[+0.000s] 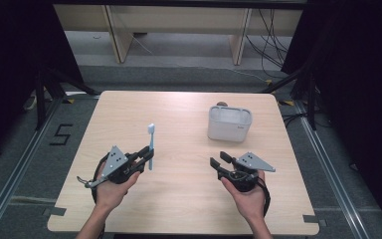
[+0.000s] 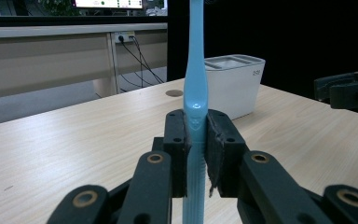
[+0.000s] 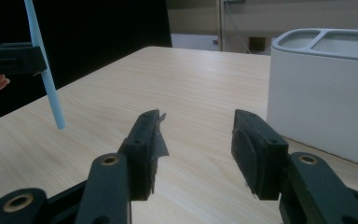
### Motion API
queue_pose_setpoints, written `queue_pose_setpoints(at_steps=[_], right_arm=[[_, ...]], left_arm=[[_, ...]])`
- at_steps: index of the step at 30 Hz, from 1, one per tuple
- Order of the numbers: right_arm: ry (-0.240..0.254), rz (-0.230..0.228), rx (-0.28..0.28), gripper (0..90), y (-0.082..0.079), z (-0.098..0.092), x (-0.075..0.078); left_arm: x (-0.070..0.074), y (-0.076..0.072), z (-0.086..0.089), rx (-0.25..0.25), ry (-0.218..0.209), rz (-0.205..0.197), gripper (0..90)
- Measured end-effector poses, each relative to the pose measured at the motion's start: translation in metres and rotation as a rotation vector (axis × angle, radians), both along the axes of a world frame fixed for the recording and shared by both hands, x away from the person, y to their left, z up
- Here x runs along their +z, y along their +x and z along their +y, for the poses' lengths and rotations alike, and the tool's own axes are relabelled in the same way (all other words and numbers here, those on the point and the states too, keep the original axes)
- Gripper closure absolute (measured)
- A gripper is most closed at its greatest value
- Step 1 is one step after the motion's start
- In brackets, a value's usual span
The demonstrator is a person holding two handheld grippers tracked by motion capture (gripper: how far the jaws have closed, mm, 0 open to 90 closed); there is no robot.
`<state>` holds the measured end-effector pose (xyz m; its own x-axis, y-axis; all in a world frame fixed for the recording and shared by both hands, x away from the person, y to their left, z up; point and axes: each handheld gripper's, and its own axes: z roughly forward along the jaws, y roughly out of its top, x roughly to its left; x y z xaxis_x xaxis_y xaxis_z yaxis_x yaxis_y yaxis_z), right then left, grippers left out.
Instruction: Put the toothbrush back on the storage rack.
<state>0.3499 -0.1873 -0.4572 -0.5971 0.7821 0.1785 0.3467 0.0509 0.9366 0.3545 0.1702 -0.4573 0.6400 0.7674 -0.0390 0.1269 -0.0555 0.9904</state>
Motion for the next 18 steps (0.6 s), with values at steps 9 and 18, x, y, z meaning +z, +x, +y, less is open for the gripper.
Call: queue_pose_setpoints(at_steps=[9,18], right_arm=[[-0.017,-0.026,0.003,53.8,0.001,0.010,0.005],[-0.006,-0.045,0.027,55.5,0.000,0.021,0.011]], left_arm=[[0.000,-0.003,-0.004,-0.002,0.001,-0.018,78.5],[-0.001,-0.004,-0.012,-0.009,0.000,-0.032,78.5]])
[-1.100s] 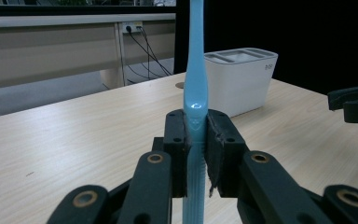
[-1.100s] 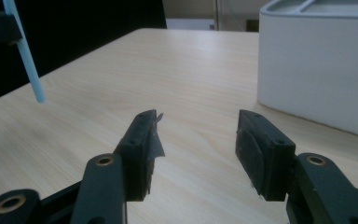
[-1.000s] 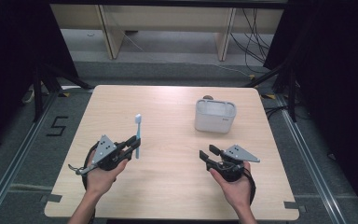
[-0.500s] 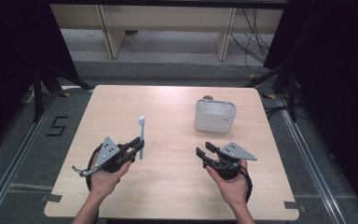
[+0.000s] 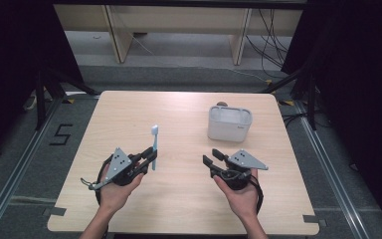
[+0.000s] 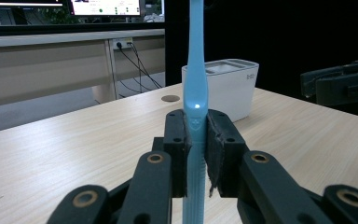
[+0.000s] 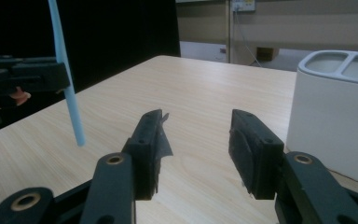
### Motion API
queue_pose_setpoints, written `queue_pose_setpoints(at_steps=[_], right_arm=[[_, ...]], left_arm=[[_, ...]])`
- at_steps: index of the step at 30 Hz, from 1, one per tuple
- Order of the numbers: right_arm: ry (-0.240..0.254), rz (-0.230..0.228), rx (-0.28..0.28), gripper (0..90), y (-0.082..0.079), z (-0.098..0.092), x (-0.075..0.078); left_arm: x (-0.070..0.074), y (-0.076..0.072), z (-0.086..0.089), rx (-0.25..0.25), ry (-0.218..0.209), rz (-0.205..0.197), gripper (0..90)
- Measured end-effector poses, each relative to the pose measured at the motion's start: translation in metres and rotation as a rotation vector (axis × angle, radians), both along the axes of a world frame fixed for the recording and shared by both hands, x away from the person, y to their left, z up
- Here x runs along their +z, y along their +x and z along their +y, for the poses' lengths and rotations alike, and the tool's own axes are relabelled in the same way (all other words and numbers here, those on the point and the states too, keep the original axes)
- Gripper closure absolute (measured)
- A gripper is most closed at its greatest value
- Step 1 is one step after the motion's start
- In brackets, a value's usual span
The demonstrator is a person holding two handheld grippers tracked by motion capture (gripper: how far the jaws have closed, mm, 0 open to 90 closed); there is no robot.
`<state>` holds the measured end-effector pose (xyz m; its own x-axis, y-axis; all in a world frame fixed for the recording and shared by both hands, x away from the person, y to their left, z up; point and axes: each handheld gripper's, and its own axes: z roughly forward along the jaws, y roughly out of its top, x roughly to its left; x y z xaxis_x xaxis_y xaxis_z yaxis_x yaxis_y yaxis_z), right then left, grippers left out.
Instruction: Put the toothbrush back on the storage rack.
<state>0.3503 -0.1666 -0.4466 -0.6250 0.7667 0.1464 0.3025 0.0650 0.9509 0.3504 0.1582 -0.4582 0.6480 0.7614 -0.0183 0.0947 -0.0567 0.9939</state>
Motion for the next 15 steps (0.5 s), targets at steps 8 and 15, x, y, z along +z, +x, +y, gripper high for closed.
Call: queue_pose_setpoints(at_steps=[8,15], right_arm=[[0.022,-0.018,0.019,59.4,0.000,0.011,0.007],[0.041,-0.037,0.045,60.4,0.001,0.022,0.012]], left_arm=[[-0.001,0.000,-0.013,-0.019,0.010,-0.009,78.5],[-0.002,-0.001,-0.025,-0.034,0.026,-0.006,78.5]])
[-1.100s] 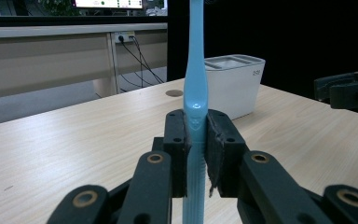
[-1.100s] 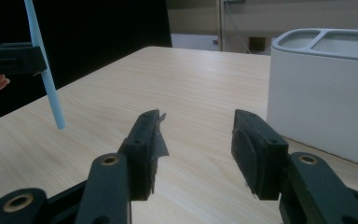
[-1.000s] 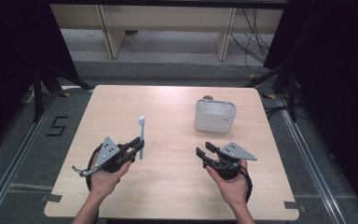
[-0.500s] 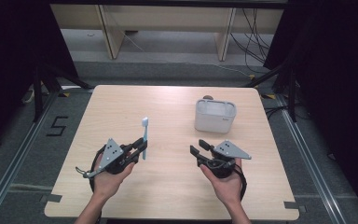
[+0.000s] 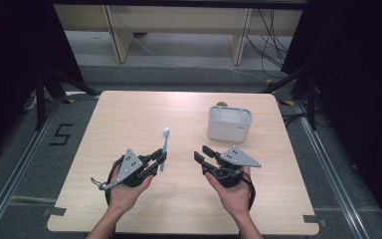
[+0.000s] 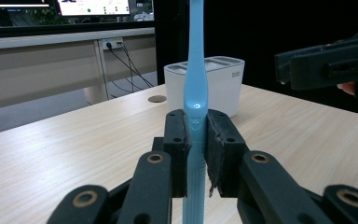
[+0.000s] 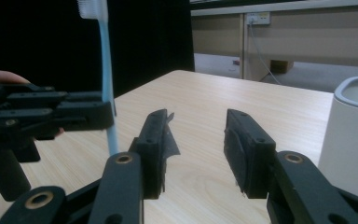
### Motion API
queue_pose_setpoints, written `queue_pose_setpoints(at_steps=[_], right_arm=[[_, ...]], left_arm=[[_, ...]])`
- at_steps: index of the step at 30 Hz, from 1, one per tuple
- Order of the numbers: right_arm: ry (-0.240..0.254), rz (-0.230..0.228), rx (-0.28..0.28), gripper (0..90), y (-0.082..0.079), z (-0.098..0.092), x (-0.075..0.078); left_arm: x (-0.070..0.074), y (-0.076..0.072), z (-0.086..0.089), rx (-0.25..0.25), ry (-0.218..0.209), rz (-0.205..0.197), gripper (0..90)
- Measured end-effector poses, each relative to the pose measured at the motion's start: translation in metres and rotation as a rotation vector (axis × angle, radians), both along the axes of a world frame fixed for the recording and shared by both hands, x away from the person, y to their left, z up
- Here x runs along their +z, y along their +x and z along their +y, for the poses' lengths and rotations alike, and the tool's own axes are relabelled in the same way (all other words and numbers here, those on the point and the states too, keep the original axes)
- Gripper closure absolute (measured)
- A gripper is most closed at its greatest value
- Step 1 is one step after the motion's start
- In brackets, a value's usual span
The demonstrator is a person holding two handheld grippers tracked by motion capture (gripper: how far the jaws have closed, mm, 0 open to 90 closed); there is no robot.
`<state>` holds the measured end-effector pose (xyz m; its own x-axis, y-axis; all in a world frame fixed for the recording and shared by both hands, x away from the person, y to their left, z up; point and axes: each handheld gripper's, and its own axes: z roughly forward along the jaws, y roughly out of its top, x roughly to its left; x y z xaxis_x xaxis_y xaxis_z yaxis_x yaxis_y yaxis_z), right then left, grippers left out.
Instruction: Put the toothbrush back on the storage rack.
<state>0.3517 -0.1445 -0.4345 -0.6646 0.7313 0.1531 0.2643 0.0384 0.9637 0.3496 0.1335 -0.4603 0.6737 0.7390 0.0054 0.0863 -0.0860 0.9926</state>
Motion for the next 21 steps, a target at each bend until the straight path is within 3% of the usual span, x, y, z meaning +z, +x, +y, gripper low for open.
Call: queue_pose_setpoints(at_steps=[5,6,10,11,21], right_arm=[[0.008,0.010,0.011,60.4,0.000,0.006,0.003],[0.011,-0.018,0.009,60.7,0.001,0.008,0.004],[0.028,-0.002,0.023,61.3,0.001,0.013,0.006],[0.031,-0.008,0.038,61.9,0.001,0.017,0.008],[0.047,-0.008,0.062,65.3,0.004,0.030,0.012]], left_arm=[[-0.001,0.000,-0.006,-0.005,0.007,0.004,78.5],[-0.002,0.000,-0.008,-0.008,0.005,0.003,78.5],[-0.002,-0.001,-0.014,-0.017,0.009,0.001,78.5],[-0.002,0.000,-0.016,-0.023,0.027,-0.020,78.5],[-0.002,-0.001,-0.027,-0.038,0.034,-0.017,78.5]])
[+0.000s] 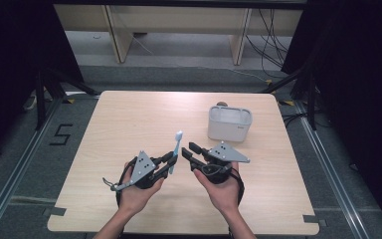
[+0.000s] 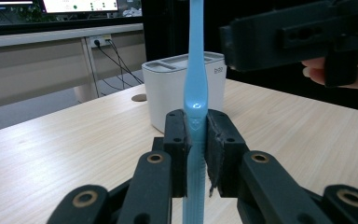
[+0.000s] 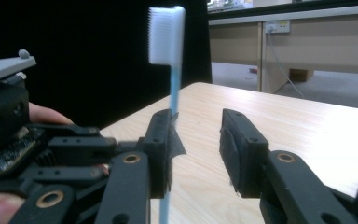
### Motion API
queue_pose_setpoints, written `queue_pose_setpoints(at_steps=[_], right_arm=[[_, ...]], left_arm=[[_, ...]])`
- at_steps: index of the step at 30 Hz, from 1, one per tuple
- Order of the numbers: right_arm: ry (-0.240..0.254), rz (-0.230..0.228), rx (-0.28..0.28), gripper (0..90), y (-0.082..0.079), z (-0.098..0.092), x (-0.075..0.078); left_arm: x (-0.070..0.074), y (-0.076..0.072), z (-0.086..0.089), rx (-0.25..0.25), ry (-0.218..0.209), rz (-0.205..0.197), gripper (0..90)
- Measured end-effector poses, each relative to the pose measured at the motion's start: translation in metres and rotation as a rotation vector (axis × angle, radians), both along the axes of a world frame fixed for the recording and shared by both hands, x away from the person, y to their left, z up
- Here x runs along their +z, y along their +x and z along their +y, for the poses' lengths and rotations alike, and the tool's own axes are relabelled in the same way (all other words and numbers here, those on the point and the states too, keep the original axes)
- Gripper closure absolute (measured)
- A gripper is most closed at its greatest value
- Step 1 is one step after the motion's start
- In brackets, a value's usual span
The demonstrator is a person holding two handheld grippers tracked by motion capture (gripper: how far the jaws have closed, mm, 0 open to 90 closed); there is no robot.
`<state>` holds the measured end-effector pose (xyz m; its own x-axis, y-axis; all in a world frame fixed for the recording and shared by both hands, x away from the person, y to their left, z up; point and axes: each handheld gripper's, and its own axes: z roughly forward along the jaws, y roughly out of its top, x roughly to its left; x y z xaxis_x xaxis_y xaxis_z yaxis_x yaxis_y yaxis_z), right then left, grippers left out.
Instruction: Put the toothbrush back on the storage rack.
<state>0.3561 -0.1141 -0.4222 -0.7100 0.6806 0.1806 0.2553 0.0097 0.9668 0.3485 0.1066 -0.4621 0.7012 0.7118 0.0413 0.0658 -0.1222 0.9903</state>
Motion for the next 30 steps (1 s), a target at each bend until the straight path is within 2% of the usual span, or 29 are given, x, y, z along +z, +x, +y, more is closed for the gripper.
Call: queue_pose_setpoints(at_steps=[2,3,10,11,13,17,20,21,23,24,25,30], right_arm=[[0.000,0.006,0.007,66.4,0.000,0.003,0.002],[-0.001,-0.006,0.015,66.9,0.001,0.004,0.002],[0.003,-0.004,0.007,71.8,0.003,0.008,0.001],[-0.005,-0.014,-0.001,72.7,0.004,0.007,0.000],[0.003,-0.001,0.009,74.7,0.003,0.008,0.000],[-0.003,-0.016,0.003,78.6,0.004,0.008,0.000],[0.012,-0.001,0.008,84.7,0.003,0.009,0.000],[0.001,-0.008,0.003,85.6,0.004,0.008,-0.001],[0.013,0.005,0.012,86.2,0.002,0.008,0.000],[0.009,0.007,0.013,86.3,0.001,0.008,0.000],[-0.008,-0.012,0.009,86.4,0.002,0.006,0.001],[-0.001,-0.008,0.005,86.5,0.003,0.003,0.005]], left_arm=[[-0.001,0.000,-0.002,0.000,-0.001,0.003,78.5],[-0.001,-0.001,-0.003,-0.001,-0.004,0.005,78.5],[0.000,-0.002,-0.007,-0.009,-0.011,0.013,78.5],[-0.001,-0.001,-0.009,-0.013,-0.032,0.004,78.5],[0.000,-0.003,-0.010,-0.010,-0.017,0.016,78.5],[0.000,-0.004,-0.014,-0.017,-0.020,0.019,78.5],[0.000,-0.005,-0.016,-0.027,-0.018,0.026,78.5],[0.000,-0.005,-0.017,-0.027,-0.021,0.023,78.4],[0.000,-0.005,-0.018,-0.027,-0.012,0.021,78.1],[0.000,-0.006,-0.018,-0.027,-0.009,0.017,77.6],[0.000,-0.006,-0.019,-0.030,-0.001,0.008,76.4],[0.000,-0.007,-0.018,-0.038,0.030,-0.002,65.2]])
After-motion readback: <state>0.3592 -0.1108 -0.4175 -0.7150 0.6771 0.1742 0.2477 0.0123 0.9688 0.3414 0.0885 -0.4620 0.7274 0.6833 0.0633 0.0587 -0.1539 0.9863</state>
